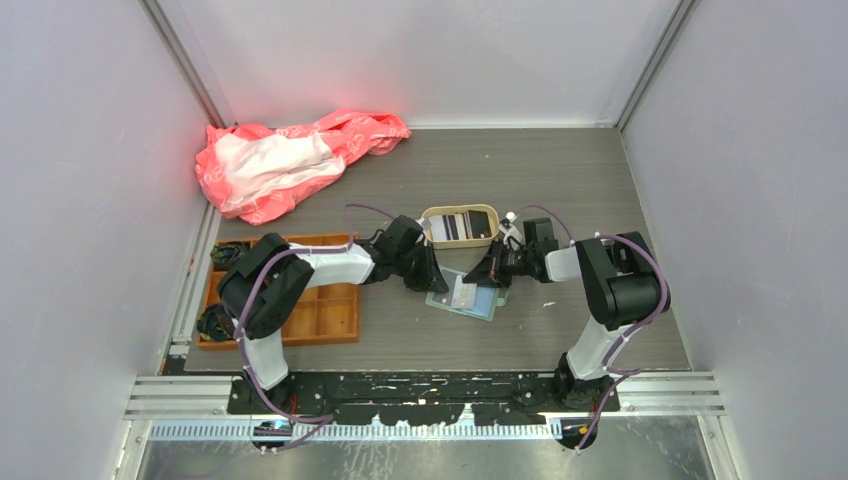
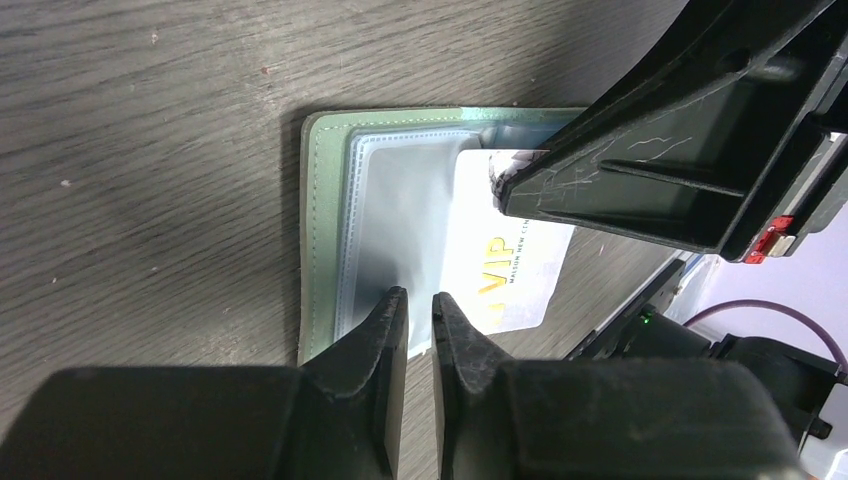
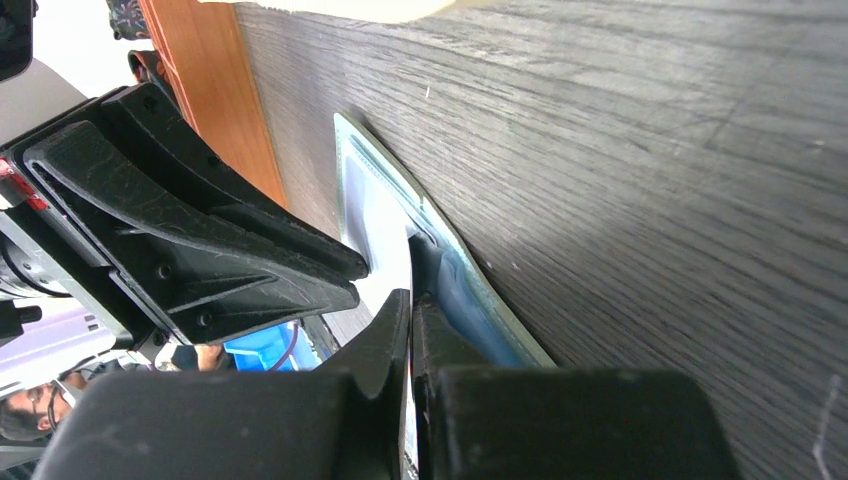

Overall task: Put the credit cards into the card holder
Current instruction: Insert the credit card into the card holder.

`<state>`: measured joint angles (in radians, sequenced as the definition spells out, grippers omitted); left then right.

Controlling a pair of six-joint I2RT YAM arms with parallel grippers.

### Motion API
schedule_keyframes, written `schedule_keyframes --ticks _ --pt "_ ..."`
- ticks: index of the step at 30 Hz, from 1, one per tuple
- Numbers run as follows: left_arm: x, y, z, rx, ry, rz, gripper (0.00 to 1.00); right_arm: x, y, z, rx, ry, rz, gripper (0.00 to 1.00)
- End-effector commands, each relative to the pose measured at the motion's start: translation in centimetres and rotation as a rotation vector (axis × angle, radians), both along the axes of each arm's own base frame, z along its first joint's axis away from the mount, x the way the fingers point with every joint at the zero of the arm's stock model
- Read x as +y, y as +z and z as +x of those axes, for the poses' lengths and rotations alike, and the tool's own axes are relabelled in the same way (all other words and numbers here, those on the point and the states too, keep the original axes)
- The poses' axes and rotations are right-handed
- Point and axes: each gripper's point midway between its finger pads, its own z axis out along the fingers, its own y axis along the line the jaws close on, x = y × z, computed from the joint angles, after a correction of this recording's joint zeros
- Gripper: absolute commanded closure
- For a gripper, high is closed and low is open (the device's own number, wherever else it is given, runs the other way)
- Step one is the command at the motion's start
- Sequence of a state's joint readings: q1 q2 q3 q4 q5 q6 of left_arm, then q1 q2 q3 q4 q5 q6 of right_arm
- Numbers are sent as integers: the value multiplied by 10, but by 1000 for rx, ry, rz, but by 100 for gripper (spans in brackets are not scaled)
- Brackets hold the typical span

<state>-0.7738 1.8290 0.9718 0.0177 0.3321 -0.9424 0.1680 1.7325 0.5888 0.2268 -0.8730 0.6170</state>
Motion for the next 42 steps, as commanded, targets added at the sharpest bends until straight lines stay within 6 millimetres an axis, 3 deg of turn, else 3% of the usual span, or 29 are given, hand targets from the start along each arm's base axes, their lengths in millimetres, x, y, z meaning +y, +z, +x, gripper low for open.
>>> schedule_keyframes --ticks 1,22,28,32,36,42 --pt "3 -9 -1 19 3 10 83 -8 -8 14 -57 -57 -56 96" --pt "-4 -1 1 17 4 -30 79 -6 -20 10 -8 -85 -29 94" --pt "-9 16 5 -29 7 -59 78 -6 -25 10 13 -90 -27 93" --pt "-22 40 0 -115 -23 -81 78 -7 -27 9 17 -91 -33 93" --pt "-47 58 -14 -269 -102 -79 77 -7 -27 9 18 -91 -38 93" --pt "-78 57 -25 -359 -175 -43 78 -7 -28 9 23 -92 -42 93"
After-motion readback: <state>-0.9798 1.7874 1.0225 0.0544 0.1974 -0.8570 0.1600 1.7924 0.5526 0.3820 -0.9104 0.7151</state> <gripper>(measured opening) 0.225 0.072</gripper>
